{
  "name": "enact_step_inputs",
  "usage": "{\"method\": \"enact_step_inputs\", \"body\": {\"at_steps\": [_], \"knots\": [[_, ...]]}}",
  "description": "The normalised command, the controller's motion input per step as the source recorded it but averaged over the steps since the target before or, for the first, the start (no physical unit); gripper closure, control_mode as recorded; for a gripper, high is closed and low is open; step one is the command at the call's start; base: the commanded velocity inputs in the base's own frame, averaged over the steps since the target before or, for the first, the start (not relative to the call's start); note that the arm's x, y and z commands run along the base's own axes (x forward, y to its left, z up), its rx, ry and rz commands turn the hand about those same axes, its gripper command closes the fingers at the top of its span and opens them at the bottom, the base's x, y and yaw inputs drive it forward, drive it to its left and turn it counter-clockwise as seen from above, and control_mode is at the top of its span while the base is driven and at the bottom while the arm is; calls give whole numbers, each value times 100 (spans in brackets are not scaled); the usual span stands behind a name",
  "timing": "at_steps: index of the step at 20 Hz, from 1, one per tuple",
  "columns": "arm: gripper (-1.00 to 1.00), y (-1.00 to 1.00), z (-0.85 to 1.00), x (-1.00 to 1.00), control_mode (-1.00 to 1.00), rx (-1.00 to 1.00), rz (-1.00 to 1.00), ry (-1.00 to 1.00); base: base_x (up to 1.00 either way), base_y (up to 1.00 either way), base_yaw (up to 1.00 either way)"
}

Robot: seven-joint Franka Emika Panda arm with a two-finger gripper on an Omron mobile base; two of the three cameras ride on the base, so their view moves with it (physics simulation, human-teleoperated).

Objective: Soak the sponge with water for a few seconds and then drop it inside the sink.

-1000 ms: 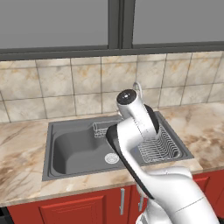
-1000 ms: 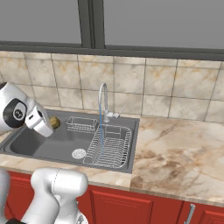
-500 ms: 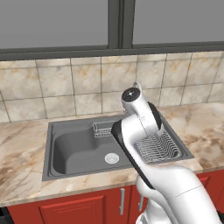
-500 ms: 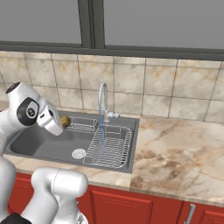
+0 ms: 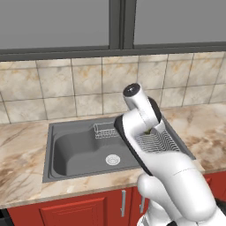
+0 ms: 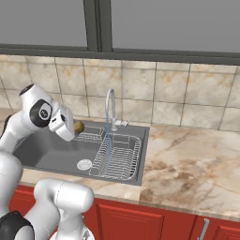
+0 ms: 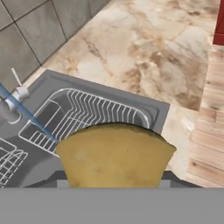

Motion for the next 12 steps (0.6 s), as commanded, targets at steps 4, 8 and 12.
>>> {"method": "enact_step_inputs", "body": {"at_steps": [4, 8, 12], "knots": [[100, -16, 0, 20, -100, 0, -10, 0, 0, 0, 0], [100, -10, -4, 15, -100, 0, -7, 0, 0, 0, 0], [100, -3, -6, 5, -100, 0, -4, 0, 0, 0, 0]]}}
